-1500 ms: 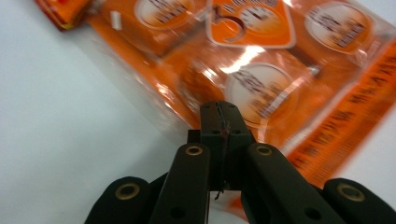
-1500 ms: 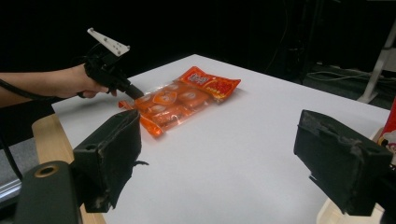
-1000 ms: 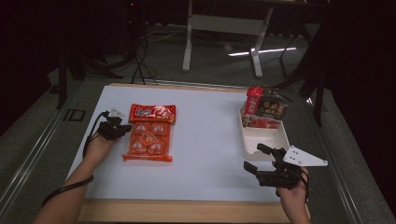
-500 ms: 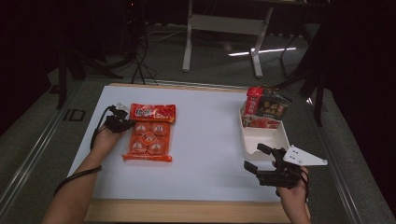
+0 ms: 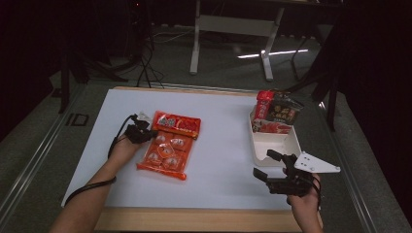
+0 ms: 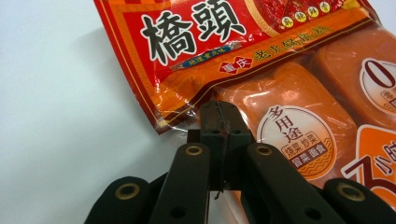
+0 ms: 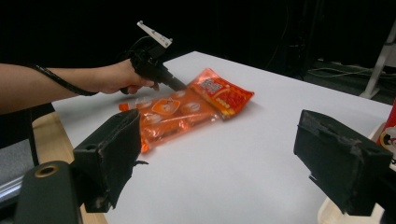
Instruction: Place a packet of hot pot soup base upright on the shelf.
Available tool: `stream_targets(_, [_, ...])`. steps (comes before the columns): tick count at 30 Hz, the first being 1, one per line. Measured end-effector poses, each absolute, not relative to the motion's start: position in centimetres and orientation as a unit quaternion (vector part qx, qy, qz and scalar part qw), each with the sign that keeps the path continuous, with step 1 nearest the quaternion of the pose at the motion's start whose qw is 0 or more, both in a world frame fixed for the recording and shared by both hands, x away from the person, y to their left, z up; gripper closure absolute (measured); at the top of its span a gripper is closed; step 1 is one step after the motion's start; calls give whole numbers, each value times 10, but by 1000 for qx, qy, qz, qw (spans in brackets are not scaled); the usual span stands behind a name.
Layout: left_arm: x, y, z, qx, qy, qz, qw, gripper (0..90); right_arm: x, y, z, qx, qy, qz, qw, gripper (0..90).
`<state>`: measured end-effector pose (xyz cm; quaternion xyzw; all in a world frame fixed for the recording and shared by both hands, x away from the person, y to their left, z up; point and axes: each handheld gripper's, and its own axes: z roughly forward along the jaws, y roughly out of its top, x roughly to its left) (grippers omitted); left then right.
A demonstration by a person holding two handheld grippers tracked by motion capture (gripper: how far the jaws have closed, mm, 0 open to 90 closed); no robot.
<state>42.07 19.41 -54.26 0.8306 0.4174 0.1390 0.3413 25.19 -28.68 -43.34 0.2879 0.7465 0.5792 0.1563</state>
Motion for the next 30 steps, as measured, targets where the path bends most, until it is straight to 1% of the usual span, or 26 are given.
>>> stream_targets(1, [421, 194, -543, 831, 417, 139, 341, 900, 252, -287, -433, 288, 746, 579, 156, 148])
stream_targets(2, [417, 180, -542, 838, 401, 137, 343, 900, 252, -287, -433, 288, 747, 578, 157, 148])
stream_targets(8, [409, 151, -543, 854, 364, 120, 353, 900, 251, -288, -433, 289, 745, 580, 156, 148])
stream_targets(17, [401, 132, -542, 866, 335, 112, 354, 900, 250, -289, -433, 286, 746, 581, 157, 148])
stream_targets(19, [400, 132, -542, 865, 335, 114, 355, 899, 250, -289, -433, 287, 745, 581, 157, 148])
stream_targets(20, [400, 136, -543, 859, 342, 107, 366, 899, 250, -289, -433, 287, 745, 580, 158, 148])
stream_targets(22, [399, 141, -540, 854, 352, 103, 369, 899, 249, -290, -432, 287, 745, 581, 158, 148])
stream_targets(25, [393, 146, -537, 857, 345, 105, 369, 899, 249, -290, -432, 286, 745, 581, 159, 148])
stream_targets(30, [372, 162, -527, 867, 335, 100, 356, 899, 250, -289, -431, 285, 745, 581, 160, 148])
